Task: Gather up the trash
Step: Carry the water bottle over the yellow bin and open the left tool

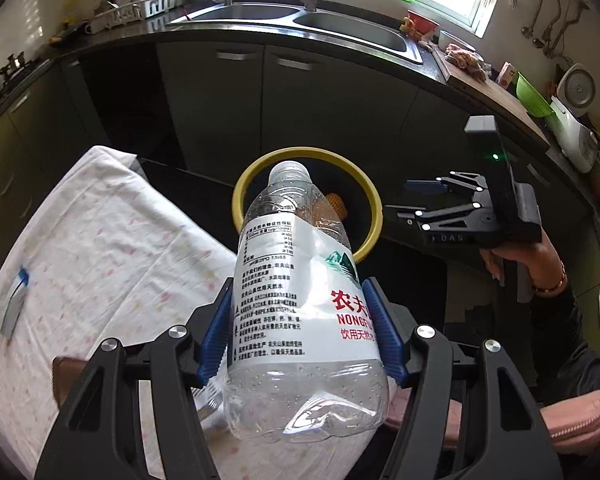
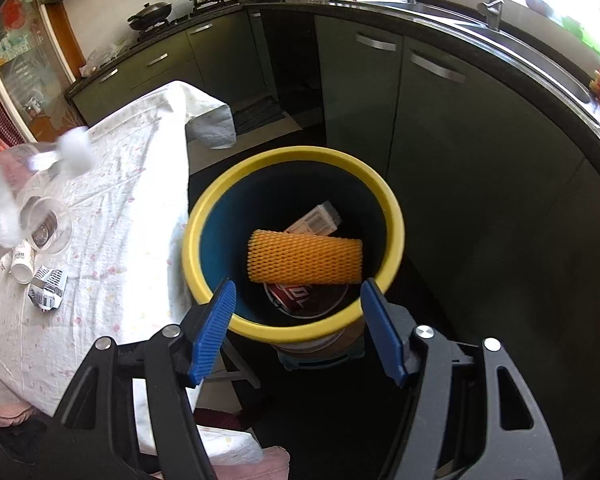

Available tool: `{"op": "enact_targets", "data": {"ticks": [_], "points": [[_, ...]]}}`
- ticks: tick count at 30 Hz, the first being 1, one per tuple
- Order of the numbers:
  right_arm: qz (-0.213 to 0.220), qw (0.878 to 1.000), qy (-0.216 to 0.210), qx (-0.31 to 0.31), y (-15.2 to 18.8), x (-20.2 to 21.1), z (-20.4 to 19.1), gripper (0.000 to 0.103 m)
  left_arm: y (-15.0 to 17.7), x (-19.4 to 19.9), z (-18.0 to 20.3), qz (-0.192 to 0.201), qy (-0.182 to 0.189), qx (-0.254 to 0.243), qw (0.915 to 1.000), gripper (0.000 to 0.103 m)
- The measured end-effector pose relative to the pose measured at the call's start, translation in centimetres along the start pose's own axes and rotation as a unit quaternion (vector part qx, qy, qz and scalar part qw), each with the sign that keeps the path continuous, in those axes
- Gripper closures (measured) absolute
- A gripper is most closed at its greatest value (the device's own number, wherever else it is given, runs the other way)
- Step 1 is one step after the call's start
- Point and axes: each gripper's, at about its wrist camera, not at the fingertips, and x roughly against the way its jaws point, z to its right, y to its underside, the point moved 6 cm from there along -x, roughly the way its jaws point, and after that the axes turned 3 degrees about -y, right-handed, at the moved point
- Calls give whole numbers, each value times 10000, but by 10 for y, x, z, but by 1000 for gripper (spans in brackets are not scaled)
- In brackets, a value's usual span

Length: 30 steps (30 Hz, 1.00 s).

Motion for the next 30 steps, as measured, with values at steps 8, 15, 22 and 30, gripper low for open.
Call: {"op": "enact_targets", "data": {"ticks": [8, 15, 22, 30], "points": [[-30, 9995, 1, -308, 12, 0, 31, 41, -62, -115, 4, -379, -41, 170, 9991, 40], [-41, 9993, -113, -342, 15, -4, 31, 41, -85, -136, -6, -63, -257, 534, 9982, 32], [17, 9995, -247, -197, 14, -6, 18, 41, -35, -29, -11, 1008, -127, 759, 9919, 23], [-91, 9994, -323, 85, 15, -9, -18, 40, 78, 91, -48, 2053, -865, 1400, 9648, 5]]}}
